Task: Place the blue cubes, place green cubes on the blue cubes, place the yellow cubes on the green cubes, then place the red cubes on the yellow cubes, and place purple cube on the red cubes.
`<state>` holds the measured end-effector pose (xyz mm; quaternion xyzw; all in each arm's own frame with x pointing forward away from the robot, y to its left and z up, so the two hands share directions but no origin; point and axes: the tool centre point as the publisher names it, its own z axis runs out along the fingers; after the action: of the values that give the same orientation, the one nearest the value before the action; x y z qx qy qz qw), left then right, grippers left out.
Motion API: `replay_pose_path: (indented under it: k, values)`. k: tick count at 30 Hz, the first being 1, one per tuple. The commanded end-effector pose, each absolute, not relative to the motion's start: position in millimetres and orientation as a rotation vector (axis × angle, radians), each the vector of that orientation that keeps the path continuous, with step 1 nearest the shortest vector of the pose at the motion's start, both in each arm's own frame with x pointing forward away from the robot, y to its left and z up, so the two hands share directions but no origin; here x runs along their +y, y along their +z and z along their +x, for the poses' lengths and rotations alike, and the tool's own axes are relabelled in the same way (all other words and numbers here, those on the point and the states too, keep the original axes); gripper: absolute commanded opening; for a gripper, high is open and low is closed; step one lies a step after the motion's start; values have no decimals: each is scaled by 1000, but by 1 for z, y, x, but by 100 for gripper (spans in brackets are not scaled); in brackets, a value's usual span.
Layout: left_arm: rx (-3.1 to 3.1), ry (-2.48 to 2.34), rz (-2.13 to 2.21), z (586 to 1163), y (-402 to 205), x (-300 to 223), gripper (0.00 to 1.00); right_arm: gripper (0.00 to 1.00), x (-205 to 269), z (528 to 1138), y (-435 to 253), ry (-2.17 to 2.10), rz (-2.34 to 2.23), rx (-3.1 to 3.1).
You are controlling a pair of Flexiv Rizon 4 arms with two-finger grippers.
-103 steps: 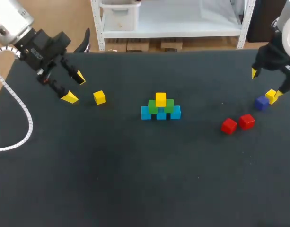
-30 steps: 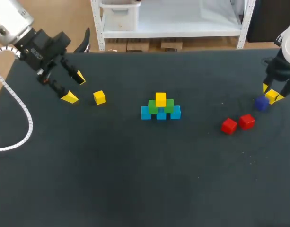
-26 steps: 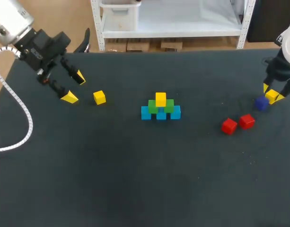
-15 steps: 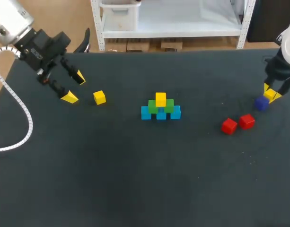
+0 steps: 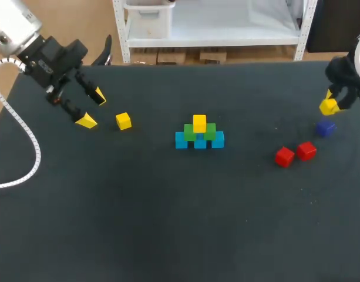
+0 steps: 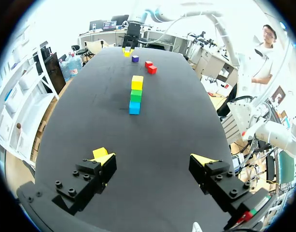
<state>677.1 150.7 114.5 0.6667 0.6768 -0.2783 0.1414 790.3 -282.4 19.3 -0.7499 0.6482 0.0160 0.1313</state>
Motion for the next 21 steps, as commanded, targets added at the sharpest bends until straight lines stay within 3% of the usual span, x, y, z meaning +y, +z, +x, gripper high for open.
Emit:
replay_pose_path:
  k: [1,15,21]
  values:
    - [1951,-805,1927,678,114,151,100,0,-271,782,41,126,-1912,1911]
    - [1951,-805,1927,678,114,151,100,0,-197,787,73,269,-1850,1948]
    - [1951,-805,1927,678,114,151,100,0,-197,787,73,269,-1850,1948]
